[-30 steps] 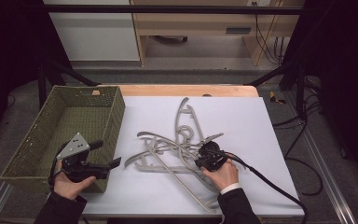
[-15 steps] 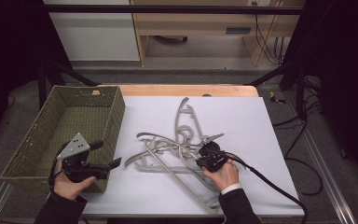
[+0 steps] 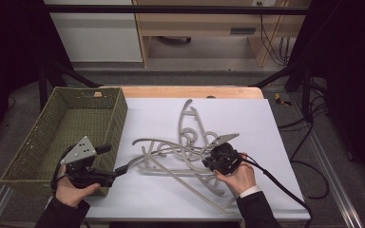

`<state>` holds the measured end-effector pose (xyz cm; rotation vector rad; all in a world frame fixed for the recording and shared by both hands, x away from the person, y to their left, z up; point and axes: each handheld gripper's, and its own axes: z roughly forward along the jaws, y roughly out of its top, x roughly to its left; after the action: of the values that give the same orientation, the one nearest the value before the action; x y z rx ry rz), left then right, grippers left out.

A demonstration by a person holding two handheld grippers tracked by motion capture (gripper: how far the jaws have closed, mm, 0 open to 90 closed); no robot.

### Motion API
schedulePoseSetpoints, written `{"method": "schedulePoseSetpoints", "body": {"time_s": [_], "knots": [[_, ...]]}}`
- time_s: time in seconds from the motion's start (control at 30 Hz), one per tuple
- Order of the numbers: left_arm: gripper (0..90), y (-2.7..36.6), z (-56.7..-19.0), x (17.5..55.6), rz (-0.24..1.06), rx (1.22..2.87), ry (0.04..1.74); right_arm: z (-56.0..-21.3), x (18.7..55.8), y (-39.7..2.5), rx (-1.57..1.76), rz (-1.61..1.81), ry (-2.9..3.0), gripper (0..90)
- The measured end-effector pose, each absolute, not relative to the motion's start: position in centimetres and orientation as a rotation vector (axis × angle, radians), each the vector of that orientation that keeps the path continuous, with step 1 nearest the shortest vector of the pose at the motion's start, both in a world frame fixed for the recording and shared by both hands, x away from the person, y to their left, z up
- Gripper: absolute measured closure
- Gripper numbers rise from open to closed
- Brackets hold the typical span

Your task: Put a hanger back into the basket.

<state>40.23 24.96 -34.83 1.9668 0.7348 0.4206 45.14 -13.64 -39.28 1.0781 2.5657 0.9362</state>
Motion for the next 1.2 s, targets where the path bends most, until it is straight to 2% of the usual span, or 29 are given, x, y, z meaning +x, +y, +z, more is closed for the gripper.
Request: {"method": "schedulePoseSetpoints", "body": {"time_s": [0.3,0.63,0.73,0.87,1.2], "knots": [[9.0,22.0,-33.9,40.5,0.369,2.115,0.634,-37.5,43.3,-12.6,0.812,0.959,2.671,83.3],[11.1,18.5,-33.3,41.5,0.257,2.240,0.533,-36.9,42.3,-11.2,0.636,1.045,2.741,83.2],[12.3,17.9,-33.3,41.7,0.259,2.272,0.514,-36.8,42.2,-11.0,0.595,1.054,2.753,83.3],[15.5,16.7,-33.4,42.0,0.237,2.331,0.452,-36.8,42.1,-10.9,0.552,1.056,2.767,83.2],[31.5,13.8,-34.6,42.7,0.152,2.442,0.353,-37.1,41.6,-10.5,0.497,1.049,2.799,83.2]]}}
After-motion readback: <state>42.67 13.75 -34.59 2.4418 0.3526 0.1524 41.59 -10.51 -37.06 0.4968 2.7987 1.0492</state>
